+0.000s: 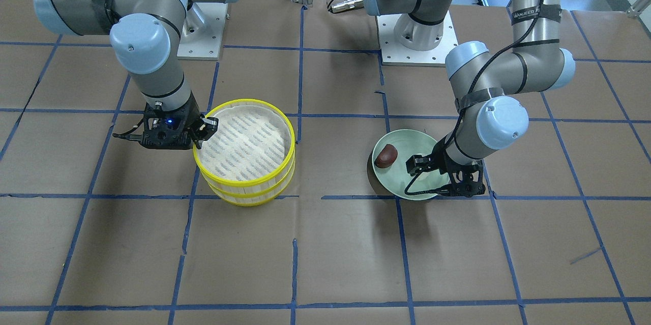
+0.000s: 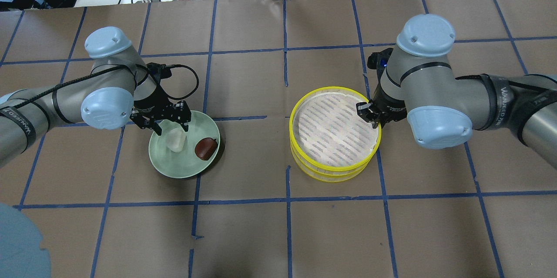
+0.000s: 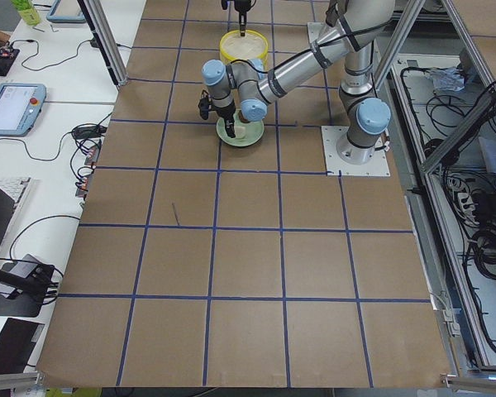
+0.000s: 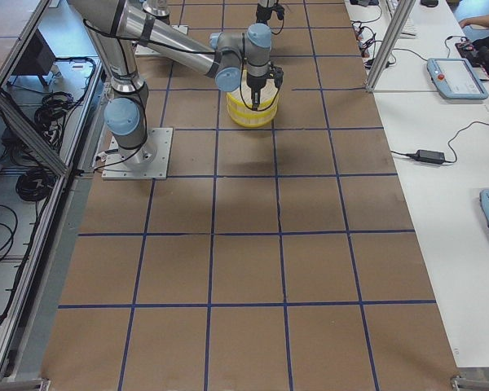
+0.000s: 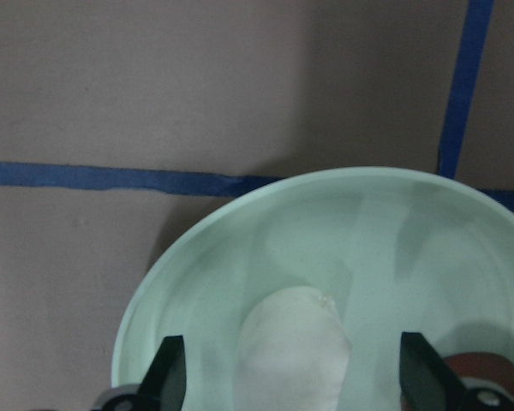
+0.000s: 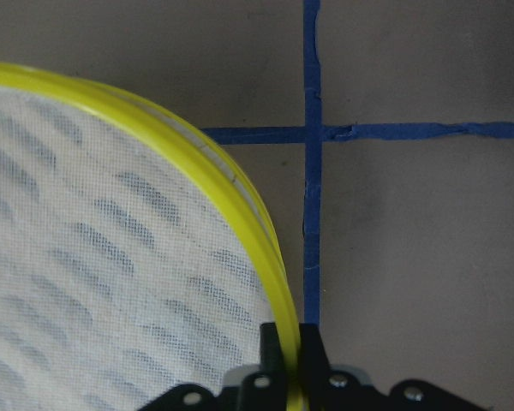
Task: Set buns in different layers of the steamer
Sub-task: 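Lower left gripper into green bowl toward white bun while right gripper reaches steamer rim, then lift top steamer tier with right gripper and set it beside the base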
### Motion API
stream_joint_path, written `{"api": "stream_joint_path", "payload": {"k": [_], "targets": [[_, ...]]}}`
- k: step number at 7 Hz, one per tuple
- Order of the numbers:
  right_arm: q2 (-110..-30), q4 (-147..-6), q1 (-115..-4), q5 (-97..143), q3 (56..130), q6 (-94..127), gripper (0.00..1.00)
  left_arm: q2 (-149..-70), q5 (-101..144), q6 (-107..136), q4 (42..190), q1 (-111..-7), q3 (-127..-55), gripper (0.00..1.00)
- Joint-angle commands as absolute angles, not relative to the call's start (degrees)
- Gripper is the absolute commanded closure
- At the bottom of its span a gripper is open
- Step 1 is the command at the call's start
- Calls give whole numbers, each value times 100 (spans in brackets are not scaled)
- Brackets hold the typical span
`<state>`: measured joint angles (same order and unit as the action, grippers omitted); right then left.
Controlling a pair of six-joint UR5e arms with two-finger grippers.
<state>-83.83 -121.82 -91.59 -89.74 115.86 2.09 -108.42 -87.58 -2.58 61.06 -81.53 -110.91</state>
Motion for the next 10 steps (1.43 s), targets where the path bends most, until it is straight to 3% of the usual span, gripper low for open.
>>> {"api": "stream_joint_path", "payload": {"k": [1,4,7,8,10], "targets": [[-8437,-12182,-9149,-8974,11575,202,92,-10828,-8824,219,6047,-8567,-11066,98],[-8542,-11929,-8844,-9009,11234,-16,92,-10706,-8955,80,5907,-8569,-10899,99],[-8692,-11041,-7554,-9202,11127,-1278,94,-10565,-9282,79,6231,-8578,-10564,96],[-8692,-11030,-7063,-9211,11127,-1753,95,-10712,-9229,114,6240,-8578,-10651,4],[-8692,-11039,-6724,-9211,11136,-2188,96,-10749,-8975,149,6223,-8578,-10914,2]]}}
